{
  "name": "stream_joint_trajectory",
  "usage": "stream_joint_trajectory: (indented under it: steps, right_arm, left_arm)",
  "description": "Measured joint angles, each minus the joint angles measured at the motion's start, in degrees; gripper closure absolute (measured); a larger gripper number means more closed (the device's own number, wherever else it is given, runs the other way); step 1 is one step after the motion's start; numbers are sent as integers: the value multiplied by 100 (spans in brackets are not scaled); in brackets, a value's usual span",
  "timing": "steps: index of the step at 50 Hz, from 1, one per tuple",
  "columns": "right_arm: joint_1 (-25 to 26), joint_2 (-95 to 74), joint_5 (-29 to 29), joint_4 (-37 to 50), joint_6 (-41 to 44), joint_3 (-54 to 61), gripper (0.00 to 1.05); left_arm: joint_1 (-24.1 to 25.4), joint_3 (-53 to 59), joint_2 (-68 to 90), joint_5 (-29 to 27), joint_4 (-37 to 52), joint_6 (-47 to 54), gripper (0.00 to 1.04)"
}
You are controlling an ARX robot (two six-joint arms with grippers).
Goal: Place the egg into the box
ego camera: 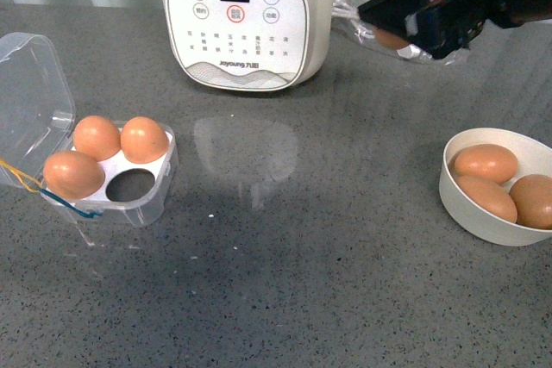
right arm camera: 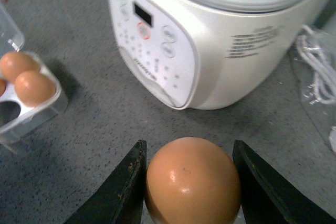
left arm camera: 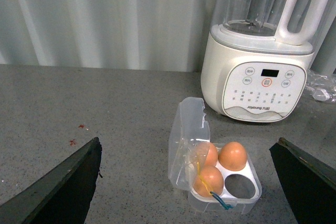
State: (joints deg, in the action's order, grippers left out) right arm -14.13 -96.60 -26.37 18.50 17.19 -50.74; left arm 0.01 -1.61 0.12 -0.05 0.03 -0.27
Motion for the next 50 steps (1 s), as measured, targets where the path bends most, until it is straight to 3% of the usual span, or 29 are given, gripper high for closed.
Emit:
stream_joint_trajectory:
  steps: [8, 16, 32, 50]
  right_arm:
    - [-382, -232, -247, -404, 457, -243, 63]
    - [-675, -575, -636, -149, 479, -485, 63]
    - [-1008, -898, -1978, 184, 17, -765, 63]
    - [-1425, -1445, -2350, -496, 313, -1220, 63]
  left_arm:
    - [0, 2, -2, 2, 0, 0, 7]
    - [0, 2, 0, 0, 0, 0, 7]
    - [0, 0, -2, 0, 0, 0, 7]
    - [0, 2, -2, 0, 0, 0, 7]
